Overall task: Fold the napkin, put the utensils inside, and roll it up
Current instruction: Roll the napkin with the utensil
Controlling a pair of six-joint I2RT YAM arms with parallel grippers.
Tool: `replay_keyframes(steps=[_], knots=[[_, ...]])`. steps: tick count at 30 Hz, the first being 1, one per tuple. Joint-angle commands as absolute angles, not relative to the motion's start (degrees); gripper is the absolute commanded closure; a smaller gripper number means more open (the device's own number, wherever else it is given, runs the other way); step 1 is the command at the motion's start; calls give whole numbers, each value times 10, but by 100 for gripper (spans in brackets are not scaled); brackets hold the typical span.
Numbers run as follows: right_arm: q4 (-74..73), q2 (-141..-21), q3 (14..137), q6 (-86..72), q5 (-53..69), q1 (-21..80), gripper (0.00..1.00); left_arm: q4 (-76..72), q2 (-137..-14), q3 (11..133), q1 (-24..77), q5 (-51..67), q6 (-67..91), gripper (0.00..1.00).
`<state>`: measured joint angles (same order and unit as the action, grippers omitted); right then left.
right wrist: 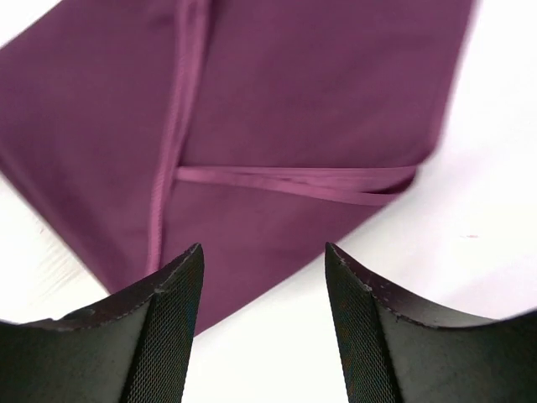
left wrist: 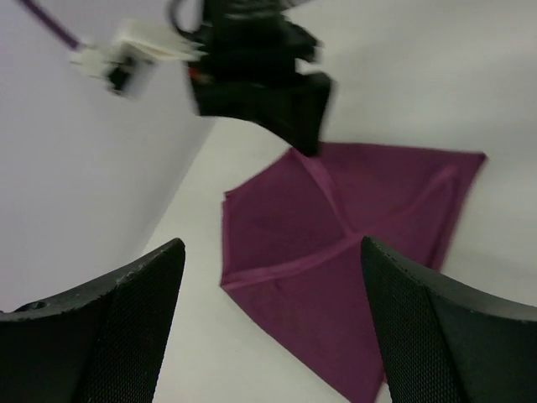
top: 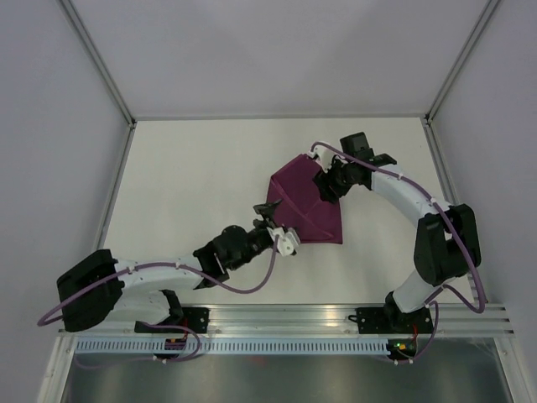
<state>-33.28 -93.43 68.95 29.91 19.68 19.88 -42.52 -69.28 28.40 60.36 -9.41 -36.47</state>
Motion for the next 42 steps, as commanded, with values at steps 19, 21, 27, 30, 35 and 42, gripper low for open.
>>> replay_keyframes(steps=[19, 21, 27, 30, 35, 42], knots=[[-293, -1009, 740, 214, 258, 111, 39, -606, -1039, 286, 717, -124, -606, 17], [-294, -1007, 742, 214, 260, 108, 39, -628, -1058, 294, 703, -121, -605, 21], [-301, -1001, 744, 221, 264, 100, 40, -585, -1061, 311, 661, -92, -585, 34], [-302, -1003, 750, 220, 268, 98, 41, -539, -1047, 316, 647, -74, -579, 40], [-302, -1010, 756, 214, 279, 98, 41, -484, -1041, 330, 635, -56, -575, 46], [-303, -1012, 761, 214, 281, 98, 42, -461, -1063, 351, 628, -48, -590, 50]])
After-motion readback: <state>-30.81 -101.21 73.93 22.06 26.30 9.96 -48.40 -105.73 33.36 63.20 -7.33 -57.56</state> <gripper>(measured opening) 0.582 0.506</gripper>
